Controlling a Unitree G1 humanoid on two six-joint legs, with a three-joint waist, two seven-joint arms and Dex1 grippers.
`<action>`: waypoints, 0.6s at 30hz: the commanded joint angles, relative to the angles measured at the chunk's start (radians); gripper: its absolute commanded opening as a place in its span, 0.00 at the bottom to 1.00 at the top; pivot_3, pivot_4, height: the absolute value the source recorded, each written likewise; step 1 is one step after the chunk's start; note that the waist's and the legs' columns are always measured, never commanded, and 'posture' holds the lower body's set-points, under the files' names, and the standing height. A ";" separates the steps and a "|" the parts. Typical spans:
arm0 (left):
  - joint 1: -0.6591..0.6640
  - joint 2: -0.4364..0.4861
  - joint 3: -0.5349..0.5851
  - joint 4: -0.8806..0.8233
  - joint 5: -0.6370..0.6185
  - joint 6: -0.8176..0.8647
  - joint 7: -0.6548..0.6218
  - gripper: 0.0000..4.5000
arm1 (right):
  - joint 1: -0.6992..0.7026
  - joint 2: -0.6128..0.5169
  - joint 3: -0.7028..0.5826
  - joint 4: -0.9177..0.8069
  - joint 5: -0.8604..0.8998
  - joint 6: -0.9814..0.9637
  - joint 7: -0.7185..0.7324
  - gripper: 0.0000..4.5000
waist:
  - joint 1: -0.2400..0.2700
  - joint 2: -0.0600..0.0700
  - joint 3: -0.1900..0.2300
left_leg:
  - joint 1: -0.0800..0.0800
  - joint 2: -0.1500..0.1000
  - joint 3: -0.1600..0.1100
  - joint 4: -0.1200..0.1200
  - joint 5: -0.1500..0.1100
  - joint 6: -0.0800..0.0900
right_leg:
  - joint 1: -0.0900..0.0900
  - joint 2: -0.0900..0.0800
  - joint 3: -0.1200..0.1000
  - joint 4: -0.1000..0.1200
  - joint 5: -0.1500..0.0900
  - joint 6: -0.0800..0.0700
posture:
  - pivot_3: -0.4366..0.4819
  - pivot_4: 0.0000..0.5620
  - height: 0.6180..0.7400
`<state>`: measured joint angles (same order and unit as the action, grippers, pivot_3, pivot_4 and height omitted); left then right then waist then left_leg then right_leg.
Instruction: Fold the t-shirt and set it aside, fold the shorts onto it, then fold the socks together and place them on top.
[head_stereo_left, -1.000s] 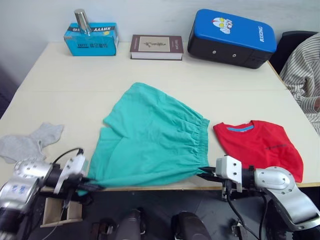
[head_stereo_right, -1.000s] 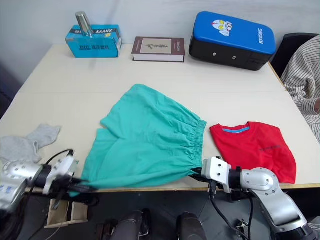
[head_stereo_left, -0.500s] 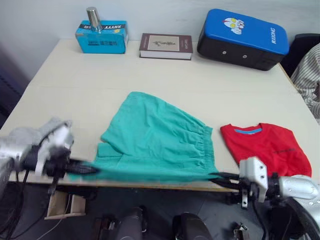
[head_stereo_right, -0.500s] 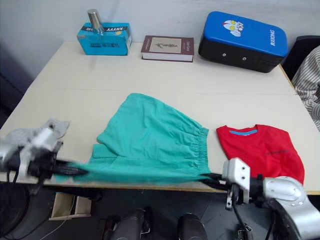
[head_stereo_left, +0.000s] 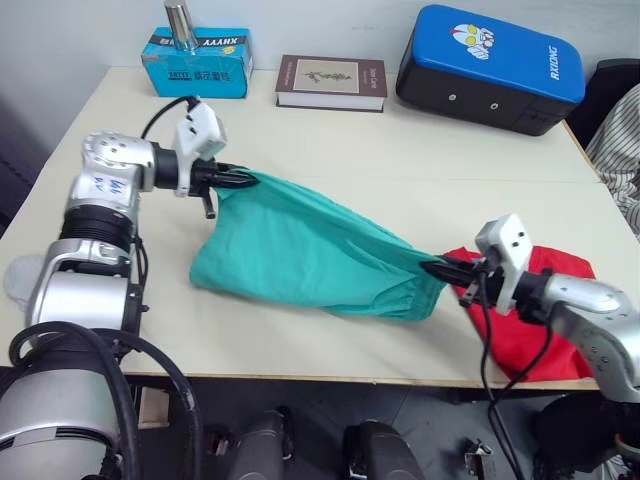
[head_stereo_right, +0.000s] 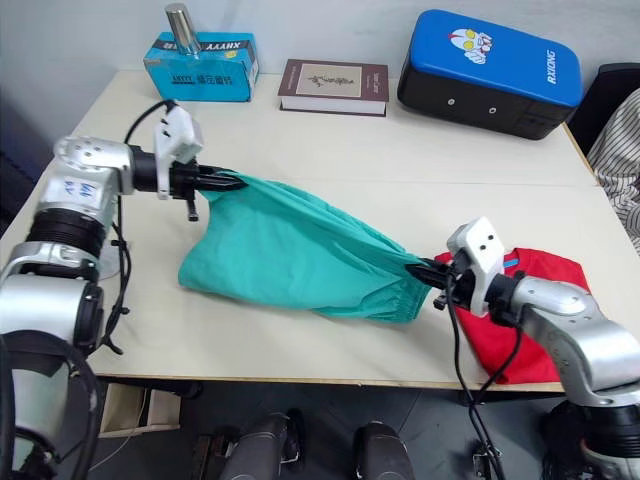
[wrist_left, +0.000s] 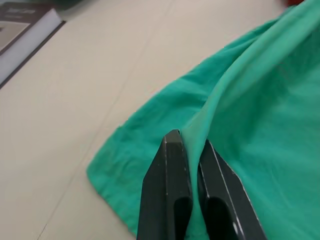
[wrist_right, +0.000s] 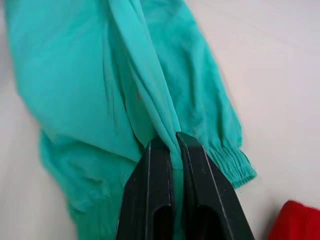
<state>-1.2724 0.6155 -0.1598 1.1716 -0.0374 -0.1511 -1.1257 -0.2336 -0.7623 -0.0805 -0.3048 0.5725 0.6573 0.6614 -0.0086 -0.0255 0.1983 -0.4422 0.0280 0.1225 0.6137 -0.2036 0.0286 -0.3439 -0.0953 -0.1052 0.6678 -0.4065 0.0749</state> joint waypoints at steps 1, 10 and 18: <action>-0.051 -0.019 0.020 0.076 0.071 -0.109 0.204 0.01 | -0.006 0.054 -0.014 0.011 -0.074 -0.013 -0.109 0.00 | 0.002 -0.001 0.001 | 0.000 0.000 0.000 0.000 0.000 0.000 | -0.001 0.000 0.000 0.001 0.000 0.000 | 0.48 0.27 1.00; -0.079 -0.125 0.009 0.165 0.203 -0.132 0.485 0.01 | 0.048 0.208 -0.008 -0.031 -0.180 -0.056 -0.265 0.00 | 0.005 -0.003 0.002 | -0.001 -0.001 -0.001 0.008 0.003 0.003 | 0.002 -0.002 0.001 0.005 0.000 0.000 | 0.48 0.27 1.00; -0.046 -0.111 0.144 0.168 0.160 -0.118 0.549 0.49 | 0.126 0.278 -0.081 -0.117 -0.266 -0.188 -0.360 0.40 | 0.003 -0.003 0.002 | -0.001 -0.001 -0.001 0.006 0.004 0.001 | -0.001 -0.001 0.000 0.009 0.000 0.000 | 0.48 0.27 1.00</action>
<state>-1.3173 0.4771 -0.0472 1.3528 0.1443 -0.2597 -0.5966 -0.1184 -0.4777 -0.1169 -0.3689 0.3261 0.5167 0.3119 -0.0053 -0.0285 0.2006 -0.4427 0.0275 0.1211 0.6197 -0.1999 0.0295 -0.3447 -0.0967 -0.1052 0.6767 -0.4064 0.0751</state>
